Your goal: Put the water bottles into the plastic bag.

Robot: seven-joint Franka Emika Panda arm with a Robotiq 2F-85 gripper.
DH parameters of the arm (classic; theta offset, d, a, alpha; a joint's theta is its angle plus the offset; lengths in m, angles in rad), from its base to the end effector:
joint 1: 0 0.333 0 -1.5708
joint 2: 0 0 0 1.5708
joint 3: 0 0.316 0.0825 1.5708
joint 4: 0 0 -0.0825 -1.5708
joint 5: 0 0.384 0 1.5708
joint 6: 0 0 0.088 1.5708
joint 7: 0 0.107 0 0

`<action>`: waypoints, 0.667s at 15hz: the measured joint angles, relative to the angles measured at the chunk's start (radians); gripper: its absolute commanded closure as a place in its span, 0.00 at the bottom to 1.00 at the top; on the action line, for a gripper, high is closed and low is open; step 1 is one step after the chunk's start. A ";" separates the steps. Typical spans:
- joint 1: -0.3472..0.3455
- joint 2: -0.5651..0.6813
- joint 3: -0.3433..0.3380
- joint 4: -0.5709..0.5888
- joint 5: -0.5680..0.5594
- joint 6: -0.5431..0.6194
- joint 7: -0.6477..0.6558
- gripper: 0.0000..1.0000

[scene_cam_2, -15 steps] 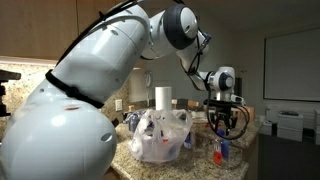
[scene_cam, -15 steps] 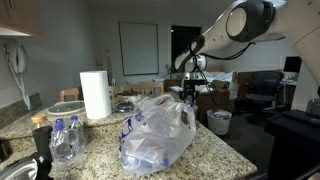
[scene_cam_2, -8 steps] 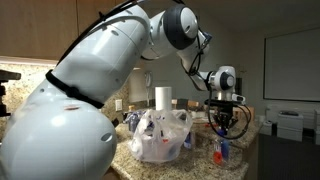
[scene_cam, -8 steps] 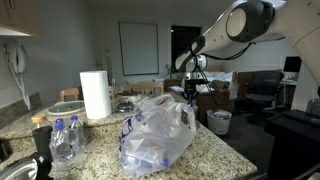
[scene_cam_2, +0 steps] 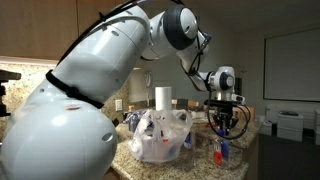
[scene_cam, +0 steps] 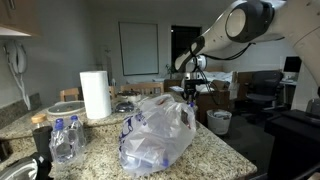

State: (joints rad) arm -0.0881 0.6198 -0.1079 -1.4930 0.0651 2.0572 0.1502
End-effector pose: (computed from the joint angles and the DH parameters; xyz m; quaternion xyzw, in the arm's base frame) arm 0.6937 -0.1216 0.3050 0.9835 -0.1789 -0.0259 0.0026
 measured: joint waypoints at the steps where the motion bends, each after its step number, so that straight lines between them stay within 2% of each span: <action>1: 0.001 0.000 0.000 0.000 0.000 0.000 0.001 0.31; 4: 0.004 -0.001 0.000 0.000 0.000 0.000 0.002 0.10; 6: 0.005 -0.002 0.000 0.000 0.000 0.000 0.003 0.02; 9: 0.011 -0.005 -0.001 0.000 -0.002 0.000 0.004 0.00; 10: 0.014 -0.005 -0.001 -0.001 -0.005 0.000 0.004 0.14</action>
State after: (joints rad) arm -0.0742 0.6143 -0.1093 -1.4945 0.0600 2.0570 0.1539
